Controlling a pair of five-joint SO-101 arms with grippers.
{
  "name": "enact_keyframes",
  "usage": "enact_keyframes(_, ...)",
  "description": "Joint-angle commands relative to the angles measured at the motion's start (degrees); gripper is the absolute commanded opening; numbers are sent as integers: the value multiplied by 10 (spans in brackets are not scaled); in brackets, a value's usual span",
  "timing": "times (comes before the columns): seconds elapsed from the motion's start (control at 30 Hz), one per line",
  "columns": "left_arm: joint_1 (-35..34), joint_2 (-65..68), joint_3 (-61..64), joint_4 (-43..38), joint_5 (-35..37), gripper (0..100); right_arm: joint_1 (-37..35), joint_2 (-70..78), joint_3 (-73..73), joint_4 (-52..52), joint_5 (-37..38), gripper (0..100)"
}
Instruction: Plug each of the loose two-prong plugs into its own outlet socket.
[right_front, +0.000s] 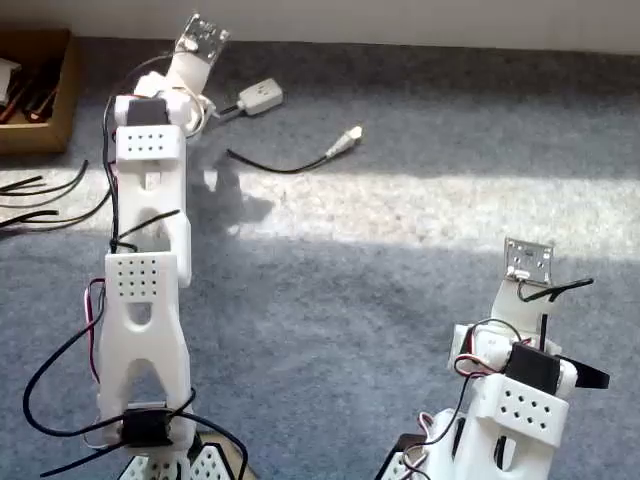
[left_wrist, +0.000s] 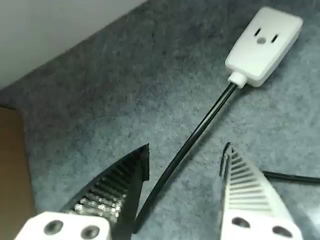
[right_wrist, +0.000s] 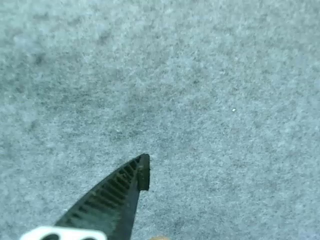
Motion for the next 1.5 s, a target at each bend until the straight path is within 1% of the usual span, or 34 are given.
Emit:
enact_keyframes(0.0, -30, 22, -3, -54, -4, 234, 7, 2, 0, 0, 6, 666)
enact_keyframes(0.1, -57, 49, -3, -91, -4, 234, 7, 2, 0, 0, 6, 666)
enact_keyframes(0.23, -81, 68, -3, -112, -4, 234, 5, 2, 0, 0, 6, 666)
enact_keyframes(0.43, -83, 72, 16, -106, -4, 234, 6, 2, 0, 0, 6, 666)
enact_keyframes(0.5, -75, 72, 36, -107, -11, 211, 7, 2, 0, 0, 6, 666)
enact_keyframes(0.53, -71, 72, 47, -107, -35, 181, 7, 2, 0, 0, 6, 666)
enact_keyframes(0.63, -58, 72, 93, -111, -136, 76, 7, 2, 0, 0, 6, 666)
enact_keyframes(0.7, -49, 72, 119, -107, -192, 31, 7, 2, 0, 0, 6, 666)
enact_keyframes(0.77, -44, 71, 138, -106, -218, 7, 7, 2, 0, 0, 6, 666)
enact_keyframes(0.83, -44, 68, 142, -104, -219, 4, 7, 2, 0, 0, 6, 666)
enact_keyframes(0.97, -45, 58, 119, -57, -210, 4, 5, 2, 0, 0, 6, 666)
enact_keyframes(1.0, -45, 51, 99, -38, -187, 4, 5, 2, 0, 0, 6, 666)
enact_keyframes(1.07, -47, 35, 49, 4, -117, 4, 5, 2, 0, 0, 6, 666)
enact_keyframes(1.13, -48, 7, -28, 51, -60, 4, 5, 2, 0, 0, 6, 666)
enact_keyframes(1.23, -40, -41, -154, 147, -10, 4, 5, 2, 0, 0, 6, 666)
enact_keyframes(1.3, -21, -80, -212, 210, -8, 4, 5, 3, 0, 0, 6, 666)
enact_keyframes(1.4, 28, -184, -192, 280, -5, 4, 5, 3, 0, 0, 6, 666)
enact_keyframes(1.47, 73, -244, -192, 346, -4, 4, 5, 4, 0, 0, 6, 666)
